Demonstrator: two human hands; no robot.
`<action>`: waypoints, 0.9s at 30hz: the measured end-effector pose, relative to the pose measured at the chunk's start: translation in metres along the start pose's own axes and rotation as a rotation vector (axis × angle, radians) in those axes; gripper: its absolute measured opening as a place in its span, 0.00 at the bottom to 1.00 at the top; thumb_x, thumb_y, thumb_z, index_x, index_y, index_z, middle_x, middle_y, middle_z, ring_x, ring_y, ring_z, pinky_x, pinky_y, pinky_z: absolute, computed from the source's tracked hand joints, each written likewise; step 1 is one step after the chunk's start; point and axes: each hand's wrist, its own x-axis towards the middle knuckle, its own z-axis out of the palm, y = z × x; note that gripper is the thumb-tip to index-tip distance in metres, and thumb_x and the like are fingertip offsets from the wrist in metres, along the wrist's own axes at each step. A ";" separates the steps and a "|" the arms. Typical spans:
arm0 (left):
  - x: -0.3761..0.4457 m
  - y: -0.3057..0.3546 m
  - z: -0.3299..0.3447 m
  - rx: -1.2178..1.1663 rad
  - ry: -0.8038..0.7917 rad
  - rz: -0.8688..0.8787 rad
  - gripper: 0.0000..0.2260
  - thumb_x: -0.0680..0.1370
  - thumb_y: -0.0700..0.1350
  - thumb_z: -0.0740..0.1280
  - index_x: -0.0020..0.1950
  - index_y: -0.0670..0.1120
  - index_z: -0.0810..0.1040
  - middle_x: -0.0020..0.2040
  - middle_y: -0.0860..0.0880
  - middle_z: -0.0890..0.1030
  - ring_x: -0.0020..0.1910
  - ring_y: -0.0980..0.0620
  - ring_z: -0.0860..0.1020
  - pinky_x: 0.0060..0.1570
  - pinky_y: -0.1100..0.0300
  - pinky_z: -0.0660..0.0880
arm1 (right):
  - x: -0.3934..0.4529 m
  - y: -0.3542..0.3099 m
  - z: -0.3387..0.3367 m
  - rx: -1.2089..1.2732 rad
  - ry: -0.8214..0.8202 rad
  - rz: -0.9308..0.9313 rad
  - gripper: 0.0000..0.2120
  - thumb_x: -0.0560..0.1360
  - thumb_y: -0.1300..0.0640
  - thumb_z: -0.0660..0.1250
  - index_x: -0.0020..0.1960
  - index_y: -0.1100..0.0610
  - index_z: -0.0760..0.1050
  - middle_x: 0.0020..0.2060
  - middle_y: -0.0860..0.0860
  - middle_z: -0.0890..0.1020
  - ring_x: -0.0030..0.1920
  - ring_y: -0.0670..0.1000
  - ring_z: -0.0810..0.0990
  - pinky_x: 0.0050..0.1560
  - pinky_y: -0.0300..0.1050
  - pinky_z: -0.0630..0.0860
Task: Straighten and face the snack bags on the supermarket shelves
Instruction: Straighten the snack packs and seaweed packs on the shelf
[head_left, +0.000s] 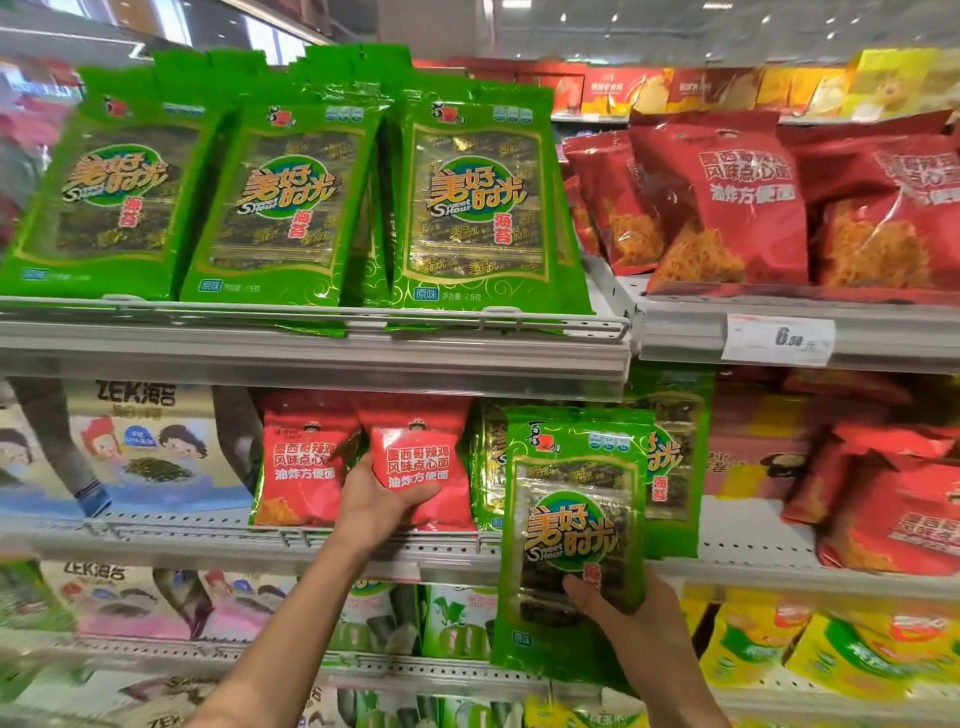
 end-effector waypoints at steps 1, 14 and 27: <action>-0.001 0.003 0.002 0.000 0.021 0.019 0.28 0.64 0.37 0.81 0.62 0.41 0.76 0.50 0.46 0.84 0.52 0.47 0.83 0.58 0.53 0.79 | 0.001 0.000 -0.001 0.006 0.001 0.001 0.25 0.59 0.43 0.79 0.53 0.49 0.82 0.42 0.43 0.88 0.50 0.50 0.85 0.57 0.53 0.80; -0.063 0.003 -0.050 -0.073 0.063 0.056 0.28 0.59 0.51 0.83 0.57 0.51 0.79 0.47 0.54 0.87 0.44 0.55 0.85 0.41 0.62 0.81 | 0.045 -0.031 0.040 -0.113 -0.039 -0.051 0.23 0.69 0.48 0.80 0.57 0.58 0.80 0.59 0.56 0.83 0.53 0.52 0.82 0.49 0.42 0.74; -0.124 -0.054 -0.124 -0.129 0.099 -0.054 0.20 0.64 0.35 0.81 0.54 0.43 0.83 0.46 0.47 0.87 0.47 0.49 0.86 0.41 0.63 0.80 | 0.106 -0.064 0.167 -0.009 -0.135 -0.057 0.48 0.70 0.45 0.79 0.79 0.62 0.58 0.76 0.59 0.67 0.75 0.60 0.66 0.75 0.54 0.63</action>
